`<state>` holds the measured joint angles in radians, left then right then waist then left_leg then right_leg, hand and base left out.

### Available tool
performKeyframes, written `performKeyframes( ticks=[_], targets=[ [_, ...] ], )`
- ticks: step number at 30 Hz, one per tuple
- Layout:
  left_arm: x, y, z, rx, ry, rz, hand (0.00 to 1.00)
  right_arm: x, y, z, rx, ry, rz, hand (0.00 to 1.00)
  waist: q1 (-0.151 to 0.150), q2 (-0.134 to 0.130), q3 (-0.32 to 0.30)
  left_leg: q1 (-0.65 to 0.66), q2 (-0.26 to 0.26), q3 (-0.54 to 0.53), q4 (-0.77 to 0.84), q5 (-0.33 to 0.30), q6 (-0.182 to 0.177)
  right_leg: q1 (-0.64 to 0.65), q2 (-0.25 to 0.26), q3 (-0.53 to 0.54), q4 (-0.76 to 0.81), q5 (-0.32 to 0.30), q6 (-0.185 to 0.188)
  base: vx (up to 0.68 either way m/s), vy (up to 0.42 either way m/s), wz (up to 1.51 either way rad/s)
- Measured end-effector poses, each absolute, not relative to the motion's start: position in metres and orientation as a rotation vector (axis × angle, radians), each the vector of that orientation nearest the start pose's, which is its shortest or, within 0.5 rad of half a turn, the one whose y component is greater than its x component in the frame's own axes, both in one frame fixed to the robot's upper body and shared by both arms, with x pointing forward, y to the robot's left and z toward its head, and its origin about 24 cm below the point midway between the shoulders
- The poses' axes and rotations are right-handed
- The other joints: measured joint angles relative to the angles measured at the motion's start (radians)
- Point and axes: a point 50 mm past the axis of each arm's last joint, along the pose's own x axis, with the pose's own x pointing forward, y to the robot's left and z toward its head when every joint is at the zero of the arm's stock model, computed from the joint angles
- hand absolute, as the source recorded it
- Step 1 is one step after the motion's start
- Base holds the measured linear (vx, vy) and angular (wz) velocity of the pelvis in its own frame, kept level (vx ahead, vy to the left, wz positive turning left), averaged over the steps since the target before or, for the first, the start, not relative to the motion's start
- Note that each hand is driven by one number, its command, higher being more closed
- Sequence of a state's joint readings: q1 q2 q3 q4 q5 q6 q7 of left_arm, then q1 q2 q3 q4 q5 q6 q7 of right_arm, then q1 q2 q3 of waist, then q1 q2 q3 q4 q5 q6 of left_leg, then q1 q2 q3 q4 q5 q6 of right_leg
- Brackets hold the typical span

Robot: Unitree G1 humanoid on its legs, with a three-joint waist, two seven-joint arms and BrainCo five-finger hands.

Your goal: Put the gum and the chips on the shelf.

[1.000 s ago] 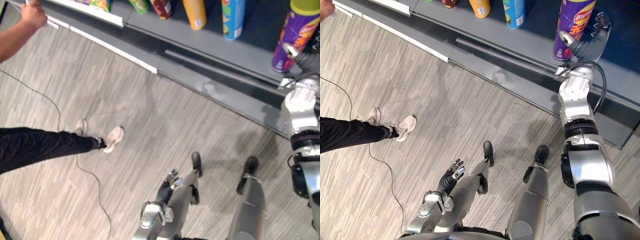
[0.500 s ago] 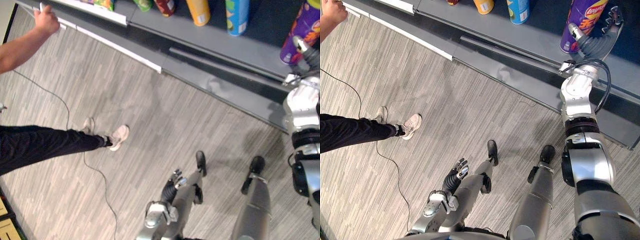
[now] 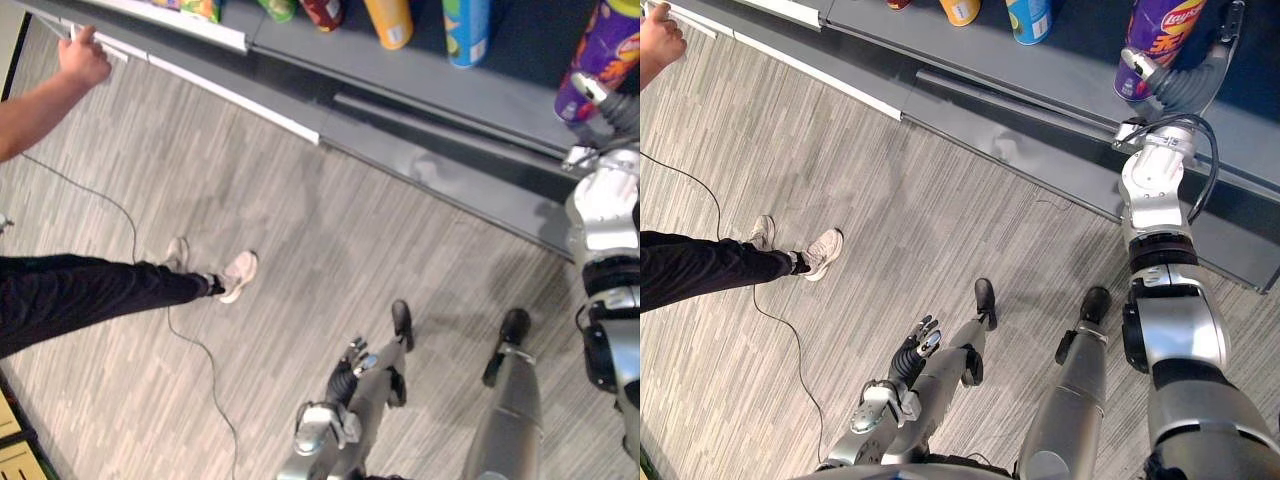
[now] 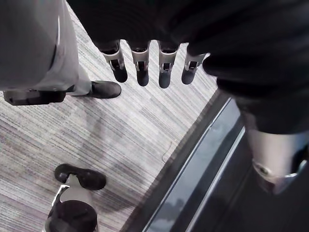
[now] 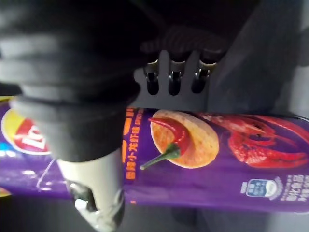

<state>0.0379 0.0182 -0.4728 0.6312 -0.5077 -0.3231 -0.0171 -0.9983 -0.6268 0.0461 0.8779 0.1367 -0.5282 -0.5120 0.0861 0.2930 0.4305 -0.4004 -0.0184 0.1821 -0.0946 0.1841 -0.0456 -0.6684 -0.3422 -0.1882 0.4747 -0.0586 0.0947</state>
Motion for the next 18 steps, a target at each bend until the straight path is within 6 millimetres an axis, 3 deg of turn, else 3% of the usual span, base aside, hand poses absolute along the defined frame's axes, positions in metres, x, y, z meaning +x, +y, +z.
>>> performKeyframes(
  ticks=[11, 17, 18],
  targets=[
    [0.19, 0.075, -0.081, -0.356, 0.448, -0.22, 0.0, 0.366, -0.278, 0.246, -0.232, -0.707, -0.57, 0.0, -0.008, -0.002, 0.001, 0.026, 0.037, 0.007, 0.064, -0.034, -0.003, 0.075, 0.04, -0.005, -0.053, 0.003, 0.003, 0.02, -0.062, -0.06],
    [0.181, 0.091, -0.101, -0.339, 0.559, -0.148, 0.0, 0.366, -0.282, 0.218, -0.183, -0.61, -0.565, 0.0, -0.036, -0.013, 0.009, 0.084, 0.06, 0.028, 0.065, -0.05, -0.008, 0.136, 0.068, 0.004, -0.087, 0.009, 0.002, 0.05, -0.062, -0.16],
    [0.181, 0.099, -0.103, -0.341, 0.566, -0.115, 0.0, 0.365, -0.288, 0.205, -0.188, -0.563, -0.576, 0.0, -0.047, -0.022, 0.016, 0.107, 0.067, 0.034, 0.065, -0.057, -0.009, 0.159, 0.078, 0.006, -0.098, 0.009, 0.002, 0.07, -0.057, -0.14]
  ],
)
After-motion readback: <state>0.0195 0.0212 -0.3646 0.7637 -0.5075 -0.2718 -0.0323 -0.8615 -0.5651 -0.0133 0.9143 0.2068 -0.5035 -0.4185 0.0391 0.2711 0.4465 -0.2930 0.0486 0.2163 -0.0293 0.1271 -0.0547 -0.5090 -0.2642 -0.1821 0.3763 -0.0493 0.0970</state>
